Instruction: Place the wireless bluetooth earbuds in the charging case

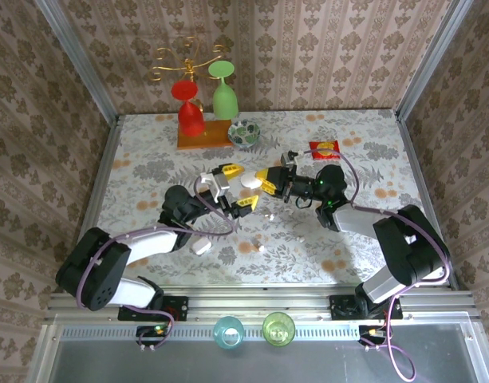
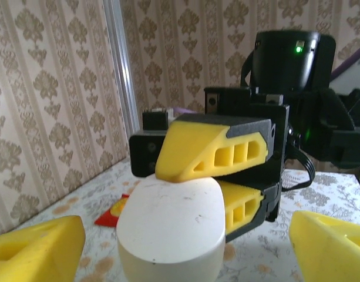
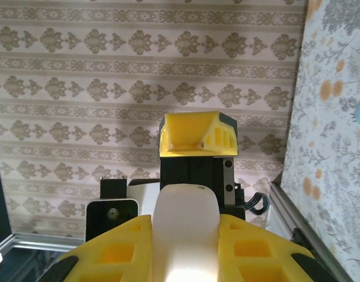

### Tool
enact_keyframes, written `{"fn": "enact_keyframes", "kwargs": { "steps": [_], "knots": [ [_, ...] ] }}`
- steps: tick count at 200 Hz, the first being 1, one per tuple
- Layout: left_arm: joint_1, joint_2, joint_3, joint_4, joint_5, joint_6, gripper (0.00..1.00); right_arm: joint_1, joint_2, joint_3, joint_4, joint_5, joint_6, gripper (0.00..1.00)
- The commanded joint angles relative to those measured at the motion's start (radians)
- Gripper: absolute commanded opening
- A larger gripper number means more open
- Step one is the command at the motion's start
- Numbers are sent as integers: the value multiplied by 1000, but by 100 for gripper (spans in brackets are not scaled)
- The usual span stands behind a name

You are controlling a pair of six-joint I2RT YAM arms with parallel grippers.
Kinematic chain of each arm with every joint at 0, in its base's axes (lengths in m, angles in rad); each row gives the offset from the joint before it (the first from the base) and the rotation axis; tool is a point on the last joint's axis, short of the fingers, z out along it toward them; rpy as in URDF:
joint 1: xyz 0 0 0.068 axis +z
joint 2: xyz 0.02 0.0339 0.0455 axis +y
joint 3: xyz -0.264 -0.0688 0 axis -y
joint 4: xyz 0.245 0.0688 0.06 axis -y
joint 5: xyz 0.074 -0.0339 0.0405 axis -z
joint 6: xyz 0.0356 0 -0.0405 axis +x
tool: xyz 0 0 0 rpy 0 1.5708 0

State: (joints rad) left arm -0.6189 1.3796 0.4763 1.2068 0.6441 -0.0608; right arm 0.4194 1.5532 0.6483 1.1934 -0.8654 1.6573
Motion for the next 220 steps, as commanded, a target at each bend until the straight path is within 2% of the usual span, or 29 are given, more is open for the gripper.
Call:
{"fn": "enact_keyframes", "kwargs": {
  "steps": [1,31,79,167,181,199,220],
  "knots": [
    [13,3,27,79,39,-31,86,-2,-24,-4,115,19,55,10],
    [16,13,39,79,62,-36,77,-3,-41,-9,115,26,59,11],
    [13,47,72,81,103,-49,74,-2,-47,-14,118,28,53,9],
    [10,52,90,81,120,-56,45,-1,-49,-27,117,38,58,7],
    [10,56,90,82,121,-51,47,0,-49,-27,117,41,59,7],
    [10,64,89,81,124,-48,64,-1,-55,-22,117,43,61,7],
    [8,75,90,82,127,-48,65,1,-69,-16,117,43,63,7]
  ]
}}
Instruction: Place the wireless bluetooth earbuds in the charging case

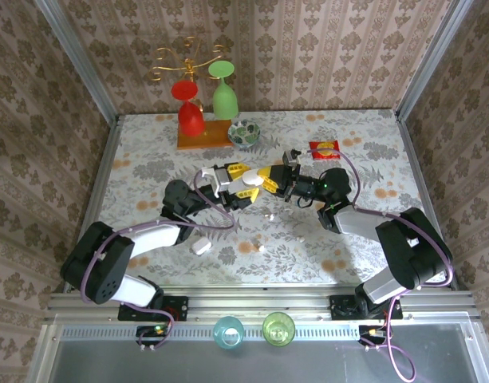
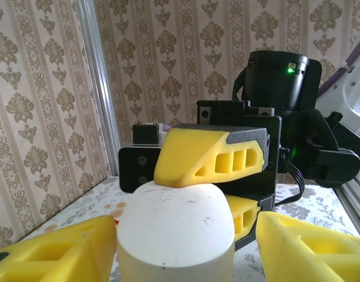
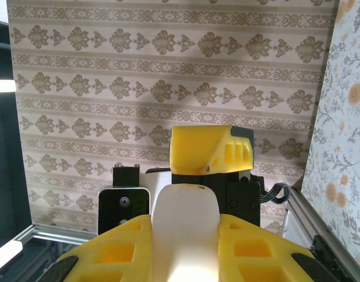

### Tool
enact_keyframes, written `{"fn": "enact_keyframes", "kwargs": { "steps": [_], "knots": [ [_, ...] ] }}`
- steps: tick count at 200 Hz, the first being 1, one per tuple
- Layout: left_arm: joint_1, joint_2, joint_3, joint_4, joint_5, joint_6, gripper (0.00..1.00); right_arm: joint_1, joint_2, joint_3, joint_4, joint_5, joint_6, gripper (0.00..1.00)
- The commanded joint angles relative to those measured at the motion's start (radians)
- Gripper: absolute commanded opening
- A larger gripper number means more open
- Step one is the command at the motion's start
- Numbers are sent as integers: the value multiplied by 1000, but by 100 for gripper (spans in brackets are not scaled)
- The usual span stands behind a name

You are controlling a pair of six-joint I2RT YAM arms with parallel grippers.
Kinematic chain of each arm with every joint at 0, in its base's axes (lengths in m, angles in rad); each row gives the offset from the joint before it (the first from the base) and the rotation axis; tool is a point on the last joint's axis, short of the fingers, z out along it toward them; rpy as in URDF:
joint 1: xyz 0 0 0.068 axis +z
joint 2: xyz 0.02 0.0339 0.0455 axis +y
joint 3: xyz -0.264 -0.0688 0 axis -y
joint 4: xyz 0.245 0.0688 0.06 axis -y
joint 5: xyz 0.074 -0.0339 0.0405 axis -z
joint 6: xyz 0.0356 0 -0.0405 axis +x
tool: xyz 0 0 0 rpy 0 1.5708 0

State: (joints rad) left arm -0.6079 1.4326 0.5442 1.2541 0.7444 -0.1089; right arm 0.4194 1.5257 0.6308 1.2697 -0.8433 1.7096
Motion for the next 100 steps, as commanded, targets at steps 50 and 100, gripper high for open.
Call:
{"fn": "enact_keyframes", "kwargs": {
  "steps": [50,100],
  "knots": [
    [-7,33,26,34,28,4,57,0,-47,1,40,24,12,8],
    [-9,7,27,34,19,-3,57,2,-40,-4,39,27,12,8]
  ]
}}
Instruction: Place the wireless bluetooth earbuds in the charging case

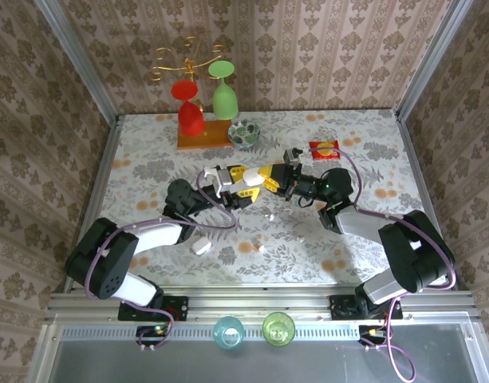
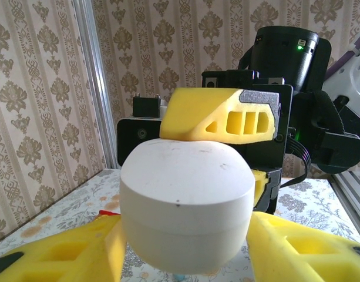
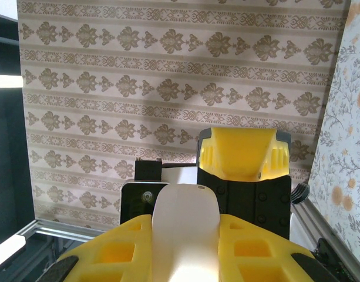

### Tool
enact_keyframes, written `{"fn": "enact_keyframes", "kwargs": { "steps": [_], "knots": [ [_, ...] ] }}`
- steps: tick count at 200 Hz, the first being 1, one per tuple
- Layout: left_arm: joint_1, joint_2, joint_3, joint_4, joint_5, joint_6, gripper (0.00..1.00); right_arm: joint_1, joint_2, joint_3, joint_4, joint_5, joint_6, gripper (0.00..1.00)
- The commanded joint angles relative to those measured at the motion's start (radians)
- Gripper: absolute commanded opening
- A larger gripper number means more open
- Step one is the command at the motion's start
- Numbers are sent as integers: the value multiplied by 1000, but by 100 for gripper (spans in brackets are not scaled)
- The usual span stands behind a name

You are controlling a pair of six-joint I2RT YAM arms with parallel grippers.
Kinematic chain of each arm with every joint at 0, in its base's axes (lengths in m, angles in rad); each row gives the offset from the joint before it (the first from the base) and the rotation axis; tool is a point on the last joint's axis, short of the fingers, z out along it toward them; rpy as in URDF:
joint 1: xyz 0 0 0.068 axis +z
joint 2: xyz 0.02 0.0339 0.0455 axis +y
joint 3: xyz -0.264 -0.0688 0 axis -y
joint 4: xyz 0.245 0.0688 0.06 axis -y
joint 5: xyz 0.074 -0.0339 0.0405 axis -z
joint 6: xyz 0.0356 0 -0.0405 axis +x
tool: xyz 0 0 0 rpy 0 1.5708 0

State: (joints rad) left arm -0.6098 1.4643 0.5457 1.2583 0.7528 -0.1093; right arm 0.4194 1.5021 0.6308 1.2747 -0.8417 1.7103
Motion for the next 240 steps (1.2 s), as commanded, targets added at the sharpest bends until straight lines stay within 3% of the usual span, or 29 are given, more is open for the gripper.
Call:
{"fn": "enact_keyframes", "kwargs": {
  "steps": [1,74,145,166,202,221,240],
  "knots": [
    [-7,-26,26,30,10,-3,57,1,-16,-4,34,25,11,8],
    [-8,-35,40,30,10,-26,61,3,6,-7,34,29,12,7],
    [-9,-21,49,30,26,-26,32,3,4,6,34,26,18,9],
    [-8,-15,48,30,24,-22,30,2,2,10,32,30,16,23],
    [5,-16,42,27,23,-67,27,-21,-43,-9,-45,56,-89,65],
    [19,-25,27,26,33,-110,27,-35,-132,0,-279,56,-293,74],
    [35,-38,6,22,64,-149,27,-36,-247,48,-663,87,-618,80]
  ]
}}
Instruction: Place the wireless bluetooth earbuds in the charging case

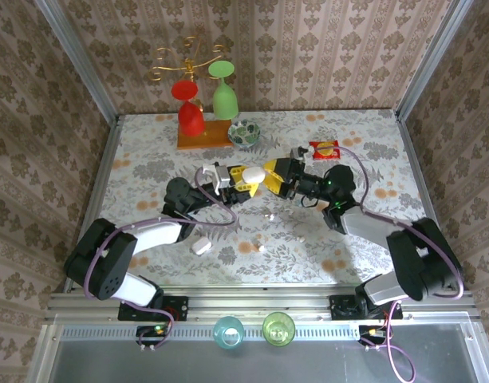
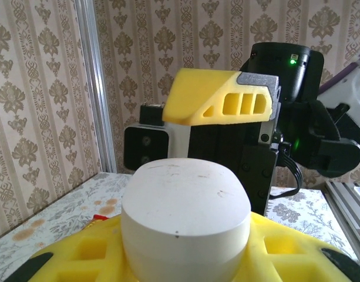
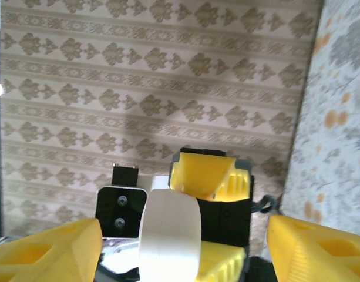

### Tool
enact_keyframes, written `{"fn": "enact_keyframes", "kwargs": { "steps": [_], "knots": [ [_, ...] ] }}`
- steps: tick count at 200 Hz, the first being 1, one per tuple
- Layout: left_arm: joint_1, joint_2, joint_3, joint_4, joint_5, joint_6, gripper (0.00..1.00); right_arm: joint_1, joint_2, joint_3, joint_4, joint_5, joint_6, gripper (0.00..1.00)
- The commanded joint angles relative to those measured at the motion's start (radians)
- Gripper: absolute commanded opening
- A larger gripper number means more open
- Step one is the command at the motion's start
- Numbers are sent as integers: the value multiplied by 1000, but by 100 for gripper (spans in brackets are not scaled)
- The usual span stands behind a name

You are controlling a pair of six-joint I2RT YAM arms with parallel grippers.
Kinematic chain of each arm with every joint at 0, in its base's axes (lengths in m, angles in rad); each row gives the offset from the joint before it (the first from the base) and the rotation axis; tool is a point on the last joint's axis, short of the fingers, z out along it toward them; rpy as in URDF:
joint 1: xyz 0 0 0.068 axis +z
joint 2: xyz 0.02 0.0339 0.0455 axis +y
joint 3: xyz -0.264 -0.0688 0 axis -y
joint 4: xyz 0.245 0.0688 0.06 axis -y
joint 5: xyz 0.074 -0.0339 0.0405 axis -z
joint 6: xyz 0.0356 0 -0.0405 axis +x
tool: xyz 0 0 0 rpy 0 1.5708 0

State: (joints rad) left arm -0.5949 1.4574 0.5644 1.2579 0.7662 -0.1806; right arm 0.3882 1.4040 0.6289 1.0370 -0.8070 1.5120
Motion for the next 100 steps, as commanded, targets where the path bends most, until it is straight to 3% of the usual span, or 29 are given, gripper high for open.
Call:
{"fn": "enact_keyframes", "kwargs": {
  "steps": [1,17,60,100],
  "knots": [
    [21,-33,-13,23,52,-81,27,-5,-156,53,-447,57,-439,80],
    [35,-54,-40,22,69,-98,27,4,-256,102,-719,140,-727,83],
    [48,-142,-87,-62,108,-69,27,79,-390,216,-1053,185,-1302,85],
    [47,-194,-92,-116,141,-48,27,191,-349,336,-1200,247,-1620,87]
  ]
}}
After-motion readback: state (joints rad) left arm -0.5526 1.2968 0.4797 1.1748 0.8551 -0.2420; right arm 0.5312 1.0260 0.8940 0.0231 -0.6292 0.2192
